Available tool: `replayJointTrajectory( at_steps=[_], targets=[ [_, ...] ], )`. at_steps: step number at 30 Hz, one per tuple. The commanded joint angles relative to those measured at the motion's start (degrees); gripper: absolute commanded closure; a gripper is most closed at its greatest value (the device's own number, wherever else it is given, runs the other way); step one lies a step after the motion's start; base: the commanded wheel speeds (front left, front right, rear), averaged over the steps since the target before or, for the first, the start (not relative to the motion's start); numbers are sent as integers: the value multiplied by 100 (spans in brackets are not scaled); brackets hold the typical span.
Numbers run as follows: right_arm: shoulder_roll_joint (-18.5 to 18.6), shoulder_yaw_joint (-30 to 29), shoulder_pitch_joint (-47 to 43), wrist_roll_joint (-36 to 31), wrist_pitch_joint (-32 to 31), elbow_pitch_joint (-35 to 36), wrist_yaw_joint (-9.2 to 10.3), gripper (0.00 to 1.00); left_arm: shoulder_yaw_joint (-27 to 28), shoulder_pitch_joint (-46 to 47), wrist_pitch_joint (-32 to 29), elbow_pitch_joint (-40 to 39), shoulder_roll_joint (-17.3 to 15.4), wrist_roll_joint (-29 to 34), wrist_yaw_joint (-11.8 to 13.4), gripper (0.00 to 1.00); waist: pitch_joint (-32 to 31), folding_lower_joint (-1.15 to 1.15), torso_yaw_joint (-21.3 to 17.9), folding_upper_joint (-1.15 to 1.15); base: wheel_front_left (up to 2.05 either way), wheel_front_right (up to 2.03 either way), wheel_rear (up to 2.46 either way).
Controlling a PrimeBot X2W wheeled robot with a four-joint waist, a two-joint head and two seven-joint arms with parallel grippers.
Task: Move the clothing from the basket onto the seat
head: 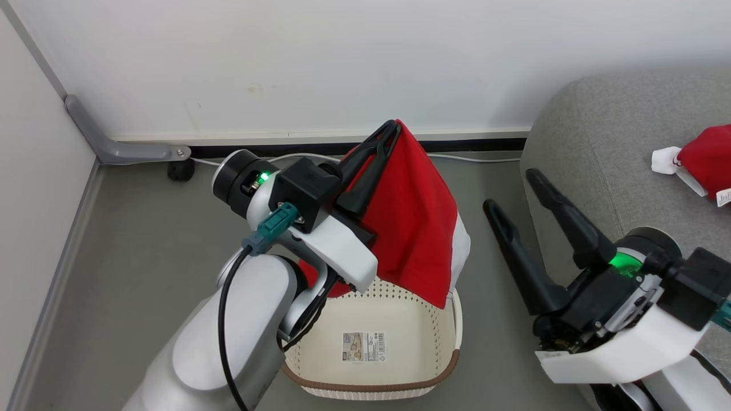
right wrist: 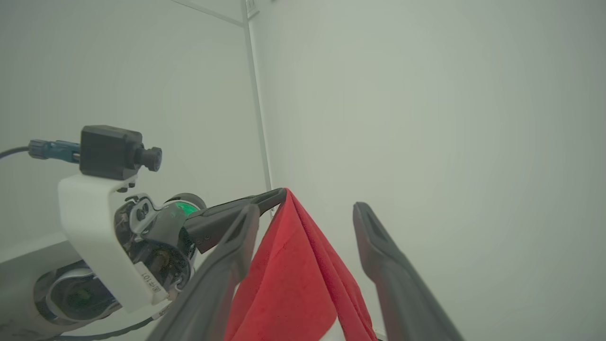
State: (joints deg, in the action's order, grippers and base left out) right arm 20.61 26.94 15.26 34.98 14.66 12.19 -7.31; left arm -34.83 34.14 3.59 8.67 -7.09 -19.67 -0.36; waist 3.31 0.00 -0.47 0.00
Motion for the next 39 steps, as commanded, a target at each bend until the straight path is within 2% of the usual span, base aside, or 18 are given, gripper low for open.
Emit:
replayJointTrajectory(
  at_steps=[1,7,13,18,28,39],
  targets=[
    [162,286,221,27,34,101,-18,0,166,359,42,-96,-50,51,41,100,16,0,4,0,0,0,0],
    [216,805,596,-174,34,-619,-18,0,45,451,88,-29,56,54,32,100,66,0,68,0,0,0,0],
    [-79,1235,925,-273,34,-1578,-18,0,-77,508,155,40,142,39,18,100,90,0,199,0,0,0,0],
    [-245,1618,1205,-215,34,-2006,-18,0,-198,557,199,100,216,8,-2,100,92,0,343,0,0,0,0],
    [-406,1674,1487,-155,34,-2523,-18,0,-406,623,305,216,313,-62,-7,100,85,0,492,0,0,0,0],
    [-345,1624,1489,125,34,-2983,-18,0,-649,754,403,293,370,-135,-29,100,121,0,574,0,0,0,0]
  ],
)
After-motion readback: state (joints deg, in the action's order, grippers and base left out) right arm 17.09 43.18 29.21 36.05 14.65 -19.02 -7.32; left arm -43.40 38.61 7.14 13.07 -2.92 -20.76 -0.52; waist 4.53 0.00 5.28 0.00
